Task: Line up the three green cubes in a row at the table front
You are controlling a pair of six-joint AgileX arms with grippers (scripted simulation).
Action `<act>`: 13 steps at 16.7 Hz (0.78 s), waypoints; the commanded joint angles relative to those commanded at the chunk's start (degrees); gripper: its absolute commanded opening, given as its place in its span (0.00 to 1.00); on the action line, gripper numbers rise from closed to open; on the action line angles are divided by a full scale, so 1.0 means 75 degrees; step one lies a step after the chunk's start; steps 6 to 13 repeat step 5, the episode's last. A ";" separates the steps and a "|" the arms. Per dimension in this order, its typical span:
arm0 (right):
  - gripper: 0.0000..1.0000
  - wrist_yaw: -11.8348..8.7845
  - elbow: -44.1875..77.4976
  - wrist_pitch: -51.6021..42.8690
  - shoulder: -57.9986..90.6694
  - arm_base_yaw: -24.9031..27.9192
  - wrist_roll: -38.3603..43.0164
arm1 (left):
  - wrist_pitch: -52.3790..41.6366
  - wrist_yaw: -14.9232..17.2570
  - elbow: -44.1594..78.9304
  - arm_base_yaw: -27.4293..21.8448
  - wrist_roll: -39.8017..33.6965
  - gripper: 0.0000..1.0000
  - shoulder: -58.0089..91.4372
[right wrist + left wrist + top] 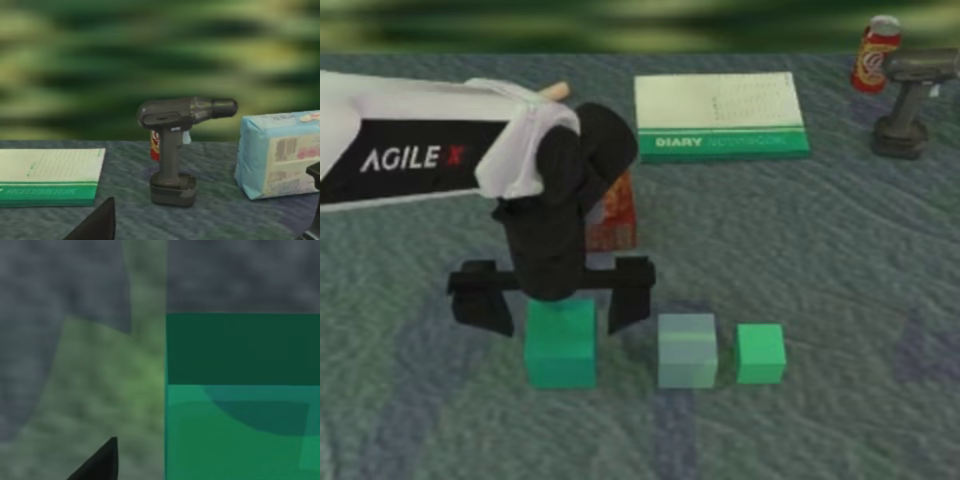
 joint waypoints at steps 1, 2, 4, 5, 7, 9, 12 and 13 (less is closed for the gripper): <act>1.00 0.0000 0.0000 0.0000 0.0000 0.0000 0.0000 | -0.0336 0.0001 0.0163 0.0022 -0.0006 1.00 -0.0123; 1.00 0.0000 0.0000 0.0000 0.0000 0.0000 0.0000 | -0.0632 0.0000 0.0318 0.0042 -0.0010 1.00 -0.0247; 1.00 0.0000 0.0000 0.0000 0.0000 0.0000 0.0000 | -0.0991 -0.0005 0.0538 0.0076 -0.0008 1.00 -0.0457; 1.00 0.0000 0.0000 0.0000 0.0000 0.0000 0.0000 | -0.1047 -0.0007 0.0575 0.0084 -0.0004 1.00 -0.0503; 1.00 0.0000 0.0000 0.0000 0.0000 0.0000 0.0000 | -0.1047 -0.0007 0.0575 0.0084 -0.0004 1.00 -0.0503; 1.00 0.0000 0.0000 0.0000 0.0000 0.0000 0.0000 | -0.1047 -0.0007 0.0575 0.0084 -0.0004 1.00 -0.0503; 1.00 0.0000 0.0000 0.0000 0.0000 0.0000 0.0000 | -0.1047 -0.0007 0.0575 0.0084 -0.0004 1.00 -0.0503; 1.00 0.0000 0.0000 0.0000 0.0000 0.0000 0.0000 | -0.1047 -0.0007 0.0575 0.0084 -0.0004 1.00 -0.0503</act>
